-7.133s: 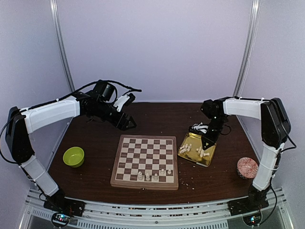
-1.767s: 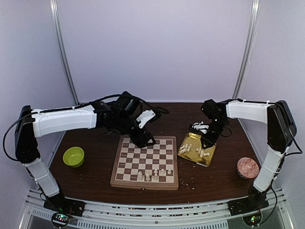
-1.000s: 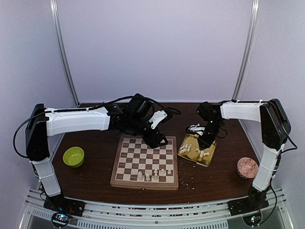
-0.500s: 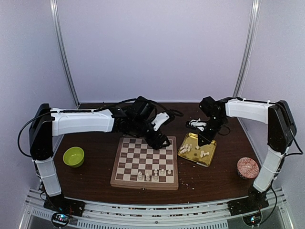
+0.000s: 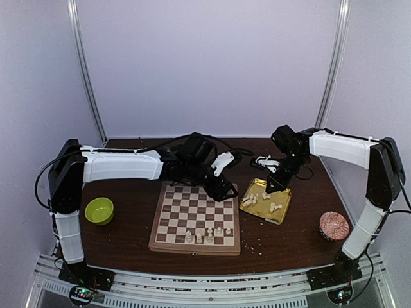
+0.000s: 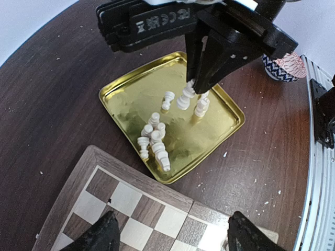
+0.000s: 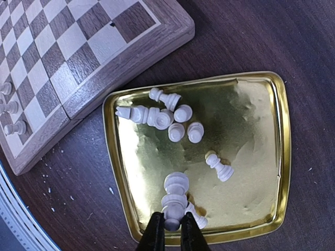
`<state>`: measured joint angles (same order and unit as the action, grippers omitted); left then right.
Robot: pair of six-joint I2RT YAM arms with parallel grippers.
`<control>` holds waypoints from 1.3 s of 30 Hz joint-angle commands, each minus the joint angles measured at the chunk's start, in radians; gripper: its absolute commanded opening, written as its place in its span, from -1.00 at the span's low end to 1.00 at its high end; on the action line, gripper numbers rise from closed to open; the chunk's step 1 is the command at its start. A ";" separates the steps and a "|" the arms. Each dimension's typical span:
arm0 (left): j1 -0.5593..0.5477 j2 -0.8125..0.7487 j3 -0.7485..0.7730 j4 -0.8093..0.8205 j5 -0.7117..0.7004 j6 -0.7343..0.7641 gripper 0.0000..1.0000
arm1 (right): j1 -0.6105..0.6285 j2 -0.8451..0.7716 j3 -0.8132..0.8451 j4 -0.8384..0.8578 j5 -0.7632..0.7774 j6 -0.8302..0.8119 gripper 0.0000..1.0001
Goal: Set up the chess pieces on the board
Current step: Pick up the bishop from the storage box, then place the bishop on the chessboard.
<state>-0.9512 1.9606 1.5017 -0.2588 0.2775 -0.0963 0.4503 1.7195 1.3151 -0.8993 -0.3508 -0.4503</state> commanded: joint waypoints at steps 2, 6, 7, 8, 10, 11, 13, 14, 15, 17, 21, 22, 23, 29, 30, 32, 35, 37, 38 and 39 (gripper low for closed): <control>-0.003 -0.001 0.028 0.062 0.027 -0.015 0.44 | 0.005 -0.046 -0.007 -0.014 -0.052 -0.025 -0.92; 0.032 -0.104 -0.060 0.122 0.045 -0.045 0.45 | 0.005 -0.066 -0.007 -0.032 -0.113 -0.044 -0.91; 0.051 -0.135 -0.080 0.123 0.059 -0.052 0.45 | 0.005 -0.075 -0.005 -0.045 -0.154 -0.060 -0.90; 0.073 -0.168 -0.092 0.111 0.073 -0.058 0.45 | 0.005 -0.086 -0.001 -0.065 -0.216 -0.085 -0.90; 0.117 -0.228 -0.102 0.068 0.082 -0.066 0.45 | 0.009 -0.110 0.006 -0.105 -0.333 -0.127 -0.88; 0.135 -0.265 -0.097 0.029 0.071 -0.068 0.46 | 0.013 -0.115 0.015 -0.149 -0.390 -0.160 -0.87; 0.171 -0.310 -0.081 -0.019 0.067 -0.074 0.46 | 0.028 -0.126 0.038 -0.202 -0.454 -0.210 -0.87; 0.186 -0.330 -0.072 -0.038 0.071 -0.072 0.46 | 0.040 -0.128 0.049 -0.223 -0.464 -0.227 -0.87; 0.200 -0.346 -0.065 -0.051 0.070 -0.067 0.47 | 0.052 -0.129 0.062 -0.236 -0.462 -0.237 -0.87; 0.227 -0.373 -0.046 -0.081 0.064 -0.048 0.48 | 0.078 -0.124 0.099 -0.258 -0.449 -0.249 -0.87; 0.292 -0.406 -0.014 -0.115 0.060 -0.037 0.49 | 0.150 -0.083 0.192 -0.310 -0.403 -0.237 -0.86; 0.312 -0.417 -0.028 -0.100 0.058 -0.050 0.49 | 0.173 -0.075 0.212 -0.306 -0.378 -0.218 -0.86; 0.338 -0.430 -0.050 -0.074 0.056 -0.065 0.49 | 0.198 -0.064 0.228 -0.295 -0.338 -0.195 -0.87; 0.446 -0.501 -0.136 -0.028 0.041 -0.153 0.48 | 0.367 0.020 0.347 -0.285 -0.050 -0.141 -0.88; 0.450 -0.514 -0.142 -0.033 0.017 -0.155 0.49 | 0.392 0.037 0.363 -0.288 -0.022 -0.140 -0.88; 0.452 -0.533 -0.142 -0.049 -0.008 -0.153 0.50 | 0.441 0.073 0.398 -0.296 0.023 -0.144 -0.88; 0.452 -0.547 -0.135 -0.067 -0.009 -0.146 0.50 | 0.495 0.125 0.443 -0.318 0.068 -0.152 -0.88; 0.453 -0.556 -0.135 -0.070 -0.015 -0.145 0.50 | 0.525 0.158 0.472 -0.335 0.086 -0.157 -0.88; 0.453 -0.558 -0.134 -0.073 -0.016 -0.145 0.50 | 0.536 0.171 0.490 -0.337 0.094 -0.156 -0.88; 0.452 -0.560 -0.132 -0.076 -0.017 -0.145 0.50 | 0.544 0.182 0.504 -0.338 0.096 -0.153 -0.88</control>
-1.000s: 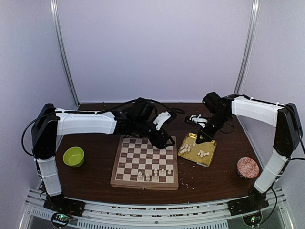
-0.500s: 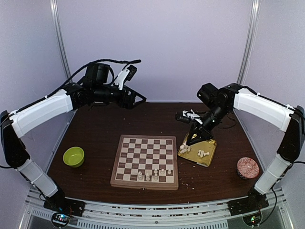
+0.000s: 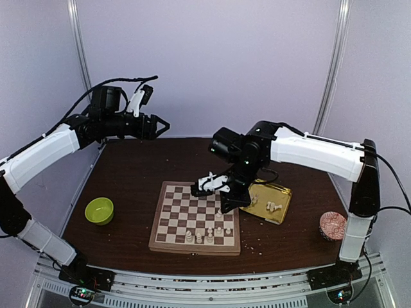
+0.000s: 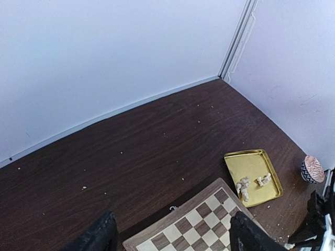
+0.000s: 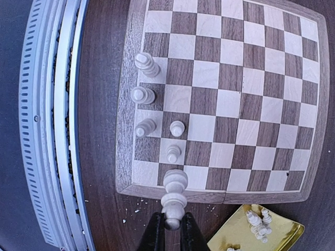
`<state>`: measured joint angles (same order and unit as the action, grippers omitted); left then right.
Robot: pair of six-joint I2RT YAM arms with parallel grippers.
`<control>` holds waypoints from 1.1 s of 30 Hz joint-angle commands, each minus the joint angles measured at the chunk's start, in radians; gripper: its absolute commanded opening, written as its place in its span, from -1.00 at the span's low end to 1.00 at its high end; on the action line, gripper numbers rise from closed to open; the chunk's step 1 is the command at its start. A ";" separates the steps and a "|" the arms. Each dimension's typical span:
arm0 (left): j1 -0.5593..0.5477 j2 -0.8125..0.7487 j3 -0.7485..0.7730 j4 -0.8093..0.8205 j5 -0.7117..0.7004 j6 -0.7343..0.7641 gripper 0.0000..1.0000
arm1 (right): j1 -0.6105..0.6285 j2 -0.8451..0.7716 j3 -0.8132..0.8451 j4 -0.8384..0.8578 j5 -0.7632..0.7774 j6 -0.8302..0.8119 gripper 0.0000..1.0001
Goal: Set up the chess pieces on the board
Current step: Place the bishop on the chessboard.
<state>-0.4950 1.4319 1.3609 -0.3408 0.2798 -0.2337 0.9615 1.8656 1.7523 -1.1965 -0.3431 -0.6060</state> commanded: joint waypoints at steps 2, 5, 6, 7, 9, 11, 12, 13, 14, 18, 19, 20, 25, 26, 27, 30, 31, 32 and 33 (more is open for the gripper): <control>-0.004 -0.034 0.010 0.002 -0.019 -0.007 0.50 | 0.048 0.062 0.105 -0.043 0.088 0.019 -0.88; -0.004 -0.046 0.010 0.000 -0.031 -0.006 0.50 | 0.072 0.117 0.192 -0.063 0.104 0.048 -0.88; -0.004 -0.050 0.009 -0.001 -0.037 -0.004 0.50 | 0.078 0.142 0.225 -0.066 0.118 0.062 -0.88; -0.004 -0.054 0.008 -0.001 -0.047 -0.002 0.50 | 0.084 0.169 0.256 -0.071 0.136 0.072 -0.88; -0.004 -0.060 0.006 -0.001 -0.057 0.003 0.50 | 0.090 0.232 0.327 -0.085 0.164 0.091 -0.88; -0.004 -0.063 0.006 -0.004 -0.064 0.006 0.50 | 0.089 0.294 0.405 -0.112 0.166 0.103 -0.88; -0.005 -0.063 0.006 -0.004 -0.067 0.007 0.50 | 0.089 0.322 0.427 -0.117 0.166 0.107 -0.88; -0.005 -0.064 0.005 -0.004 -0.071 0.008 0.50 | 0.091 0.344 0.445 -0.118 0.166 0.113 -0.88; -0.004 -0.065 0.004 -0.004 -0.076 0.008 0.50 | 0.090 0.367 0.459 -0.116 0.164 0.119 -0.88; -0.004 -0.068 0.003 -0.006 -0.083 0.012 0.51 | 0.088 0.415 0.488 -0.112 0.151 0.136 -0.88; -0.004 -0.070 0.004 -0.007 -0.085 0.013 0.51 | 0.088 0.425 0.491 -0.111 0.156 0.137 -0.88; -0.004 -0.070 0.004 -0.008 -0.085 0.014 0.51 | 0.088 0.433 0.491 -0.109 0.169 0.139 -0.87; -0.004 -0.068 0.003 -0.010 -0.087 0.019 0.51 | 0.078 0.468 0.486 -0.101 0.215 0.148 -0.85; -0.004 -0.065 0.004 -0.010 -0.086 0.019 0.51 | 0.076 0.471 0.487 -0.099 0.212 0.151 -0.84; -0.004 -0.063 0.004 -0.010 -0.082 0.019 0.51 | 0.075 0.473 0.487 -0.097 0.208 0.153 -0.82; -0.004 -0.055 0.007 -0.010 -0.070 0.019 0.51 | 0.070 0.478 0.487 -0.094 0.197 0.155 -0.75; -0.004 -0.052 0.007 -0.010 -0.066 0.019 0.51 | 0.069 0.478 0.487 -0.094 0.193 0.156 -0.74; -0.004 -0.051 0.007 -0.010 -0.062 0.019 0.51 | 0.067 0.481 0.488 -0.094 0.190 0.156 -0.73; -0.004 -0.049 0.007 -0.010 -0.061 0.019 0.51 | 0.067 0.482 0.489 -0.095 0.187 0.158 -0.73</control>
<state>-0.4965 1.3838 1.3613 -0.3698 0.2039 -0.2291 1.0363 2.3344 2.2082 -1.2881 -0.1581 -0.4633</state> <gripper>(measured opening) 0.754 0.131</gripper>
